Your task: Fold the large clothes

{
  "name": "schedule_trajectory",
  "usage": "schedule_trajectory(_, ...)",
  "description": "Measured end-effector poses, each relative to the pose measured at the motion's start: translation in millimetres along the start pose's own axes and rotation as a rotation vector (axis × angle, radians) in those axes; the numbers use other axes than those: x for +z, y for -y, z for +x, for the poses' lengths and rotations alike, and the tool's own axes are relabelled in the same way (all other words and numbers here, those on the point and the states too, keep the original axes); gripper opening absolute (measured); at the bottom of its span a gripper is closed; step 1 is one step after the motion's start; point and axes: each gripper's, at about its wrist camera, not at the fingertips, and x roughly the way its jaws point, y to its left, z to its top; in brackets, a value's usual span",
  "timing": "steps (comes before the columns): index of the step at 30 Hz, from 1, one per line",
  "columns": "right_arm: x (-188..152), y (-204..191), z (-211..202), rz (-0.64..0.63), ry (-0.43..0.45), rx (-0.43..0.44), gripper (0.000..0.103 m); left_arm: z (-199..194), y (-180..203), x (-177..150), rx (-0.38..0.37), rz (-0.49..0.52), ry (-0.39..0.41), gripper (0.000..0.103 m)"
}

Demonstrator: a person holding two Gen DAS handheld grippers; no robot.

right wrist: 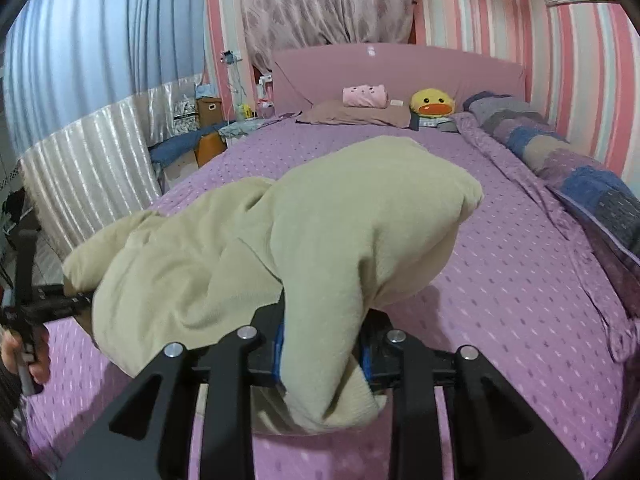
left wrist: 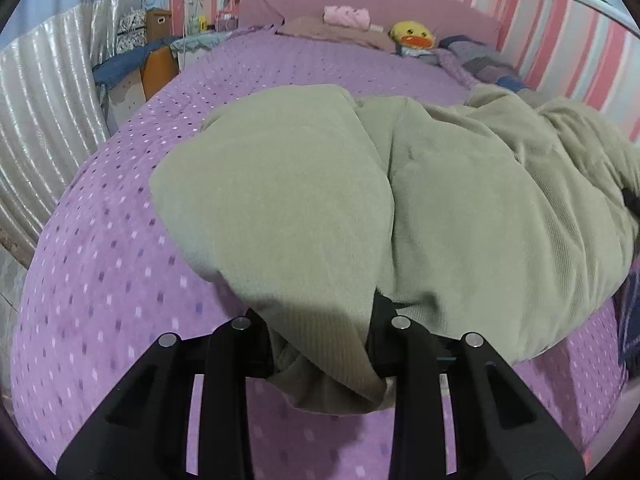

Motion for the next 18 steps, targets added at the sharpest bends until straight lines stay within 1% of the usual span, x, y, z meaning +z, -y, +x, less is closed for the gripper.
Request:
schedule_trajectory(1, -20, 5, -15, 0.007, 0.001, -0.009, 0.027, -7, 10, -14, -0.003, 0.012, 0.006, 0.029)
schedule_trajectory(2, -31, 11, -21, 0.014, -0.008, -0.019, 0.027, -9, 19, -24, -0.006, 0.022, 0.006, 0.029)
schedule_trajectory(4, -64, 25, -25, 0.034, -0.051, -0.034, 0.027, -12, 32, -48, -0.013, 0.034, -0.006, 0.030)
schedule_trajectory(5, -85, 35, -18, 0.046, -0.093, -0.046, 0.027, -8, 37, -64, -0.017, 0.040, -0.023, 0.030)
schedule_trajectory(8, -132, 53, 4, 0.073, -0.200, -0.070, 0.027, 9, 39, -95, -0.009, 0.053, -0.076, 0.030)
schedule_trajectory(9, -142, 57, 9, 0.089, -0.217, -0.073, 0.028, 11, 35, -101, -0.019, 0.042, -0.083, 0.031)
schedule_trajectory(10, -151, 61, 12, 0.105, -0.228, -0.074, 0.029, 18, 37, -98, -0.036, 0.029, -0.087, 0.032)
schedule_trajectory(12, -160, 61, 14, 0.103, -0.225, -0.083, 0.030, 21, 29, -103, -0.070, 0.013, -0.087, 0.034)
schedule_trajectory(16, -166, 59, 18, 0.100, -0.228, -0.091, 0.032, 20, 23, -120, -0.071, 0.047, -0.071, 0.038)
schedule_trajectory(18, -165, 58, 23, 0.104, -0.237, -0.090, 0.036, 20, 23, -125, -0.074, 0.063, -0.059, 0.040)
